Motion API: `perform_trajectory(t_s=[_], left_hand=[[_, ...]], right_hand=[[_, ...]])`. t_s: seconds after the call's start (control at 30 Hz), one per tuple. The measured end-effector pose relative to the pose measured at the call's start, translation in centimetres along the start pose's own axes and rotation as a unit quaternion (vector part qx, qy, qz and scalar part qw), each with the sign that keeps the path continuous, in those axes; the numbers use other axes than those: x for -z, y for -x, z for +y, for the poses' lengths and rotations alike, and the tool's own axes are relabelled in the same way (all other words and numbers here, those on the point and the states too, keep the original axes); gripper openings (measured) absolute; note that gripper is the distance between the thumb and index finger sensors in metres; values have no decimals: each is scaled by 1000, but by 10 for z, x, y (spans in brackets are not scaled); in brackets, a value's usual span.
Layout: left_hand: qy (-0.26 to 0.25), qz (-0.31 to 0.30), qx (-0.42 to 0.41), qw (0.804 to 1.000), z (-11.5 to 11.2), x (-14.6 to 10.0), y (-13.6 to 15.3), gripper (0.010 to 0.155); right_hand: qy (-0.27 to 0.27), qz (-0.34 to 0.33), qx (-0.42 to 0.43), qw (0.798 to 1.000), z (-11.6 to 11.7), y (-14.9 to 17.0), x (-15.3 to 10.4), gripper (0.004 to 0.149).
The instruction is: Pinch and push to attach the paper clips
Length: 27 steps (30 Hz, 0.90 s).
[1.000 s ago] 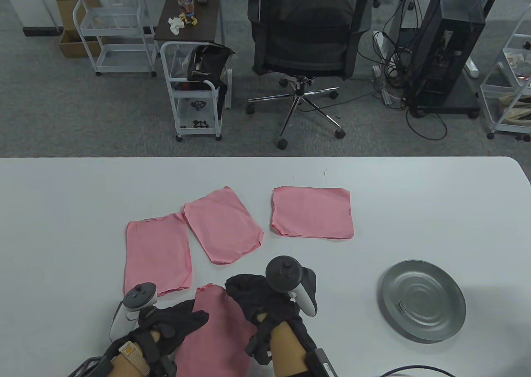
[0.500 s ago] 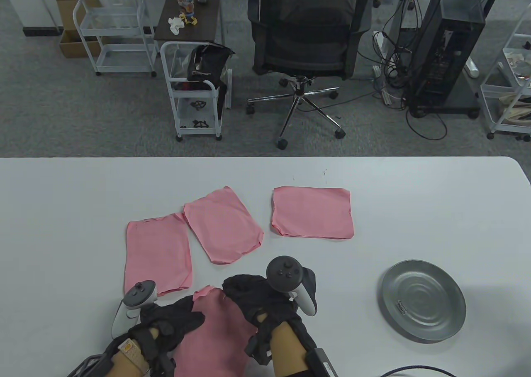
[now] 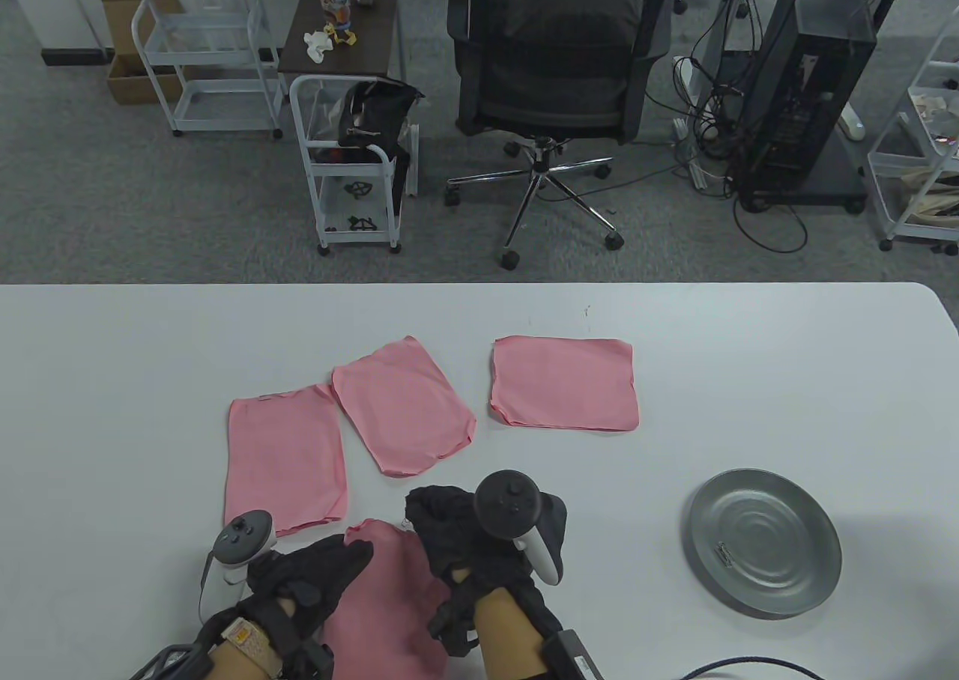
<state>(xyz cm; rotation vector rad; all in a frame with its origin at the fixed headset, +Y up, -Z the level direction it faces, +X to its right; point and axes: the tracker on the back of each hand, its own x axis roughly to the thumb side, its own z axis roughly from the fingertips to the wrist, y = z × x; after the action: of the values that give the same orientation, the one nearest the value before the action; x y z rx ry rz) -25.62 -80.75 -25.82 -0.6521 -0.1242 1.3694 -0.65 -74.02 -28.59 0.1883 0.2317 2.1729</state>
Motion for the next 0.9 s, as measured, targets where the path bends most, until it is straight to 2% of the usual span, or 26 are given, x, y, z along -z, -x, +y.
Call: perform_trajectory(t_s=[0.1, 0.53, 0.67, 0.9], left_hand=[[7, -1, 16, 1000, -3, 1, -2, 45], [-4, 6, 12, 1000, -2, 0, -1, 45], [-2, 4, 11, 1000, -2, 0, -2, 45], [7, -10, 16, 1000, -4, 1, -3, 44]], right_hand=[[-4, -1, -22, 1000, 5, -3, 0, 37], [-29, -8, -5, 1000, 7, -9, 0, 37], [-31, -11, -26, 999, 9, -10, 1, 36], [-47, -4, -9, 999, 10, -6, 3, 36]])
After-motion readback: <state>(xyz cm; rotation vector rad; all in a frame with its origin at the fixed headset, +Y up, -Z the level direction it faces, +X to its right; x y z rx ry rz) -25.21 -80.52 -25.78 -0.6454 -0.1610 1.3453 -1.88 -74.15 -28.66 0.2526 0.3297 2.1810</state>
